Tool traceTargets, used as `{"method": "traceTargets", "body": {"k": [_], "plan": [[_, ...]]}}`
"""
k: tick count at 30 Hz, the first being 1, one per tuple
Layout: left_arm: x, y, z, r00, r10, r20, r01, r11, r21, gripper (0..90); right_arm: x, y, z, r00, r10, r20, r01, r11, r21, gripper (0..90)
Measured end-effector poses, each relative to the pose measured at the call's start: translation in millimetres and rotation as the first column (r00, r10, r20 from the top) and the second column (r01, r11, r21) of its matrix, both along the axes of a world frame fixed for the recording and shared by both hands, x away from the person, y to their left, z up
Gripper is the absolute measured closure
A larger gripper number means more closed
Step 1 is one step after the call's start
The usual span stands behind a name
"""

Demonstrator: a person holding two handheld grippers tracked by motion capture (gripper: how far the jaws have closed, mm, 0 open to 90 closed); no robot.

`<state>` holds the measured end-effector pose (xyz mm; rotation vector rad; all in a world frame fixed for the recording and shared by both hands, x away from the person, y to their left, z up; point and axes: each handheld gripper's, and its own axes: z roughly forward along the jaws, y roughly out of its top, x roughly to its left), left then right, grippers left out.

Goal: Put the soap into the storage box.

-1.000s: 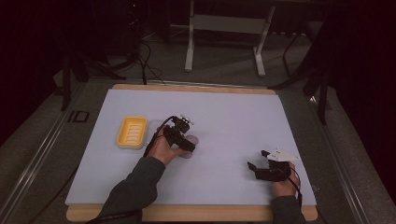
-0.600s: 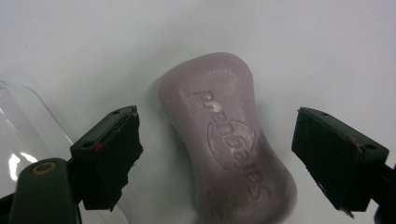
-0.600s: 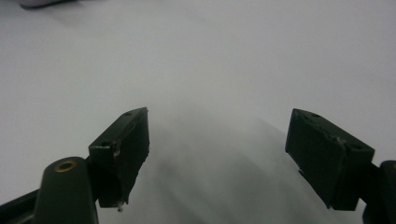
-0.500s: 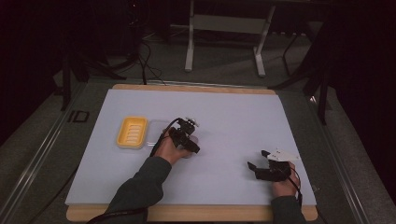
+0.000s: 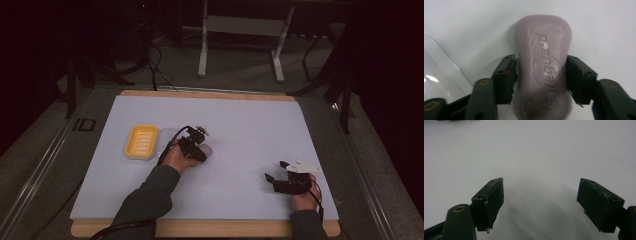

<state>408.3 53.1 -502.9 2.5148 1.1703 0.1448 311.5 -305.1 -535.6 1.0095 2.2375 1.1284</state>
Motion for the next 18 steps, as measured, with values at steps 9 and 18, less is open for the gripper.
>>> {"method": "traceTargets", "body": {"k": [9,18], "plan": [[11.1,1.6,1.3,0.9991,-0.004,-0.041,0.006,0.9991,0.042,43.4,0.3,0.3,-0.1,1.0000,0.000,-0.003,0.000,1.000,-0.002,21.3],[17.7,-5.8,1.5,0.9975,0.004,-0.070,0.002,0.9965,0.083,43.7,0.4,0.5,-0.2,1.0000,0.001,-0.003,-0.001,1.000,-0.003,21.3]]}}
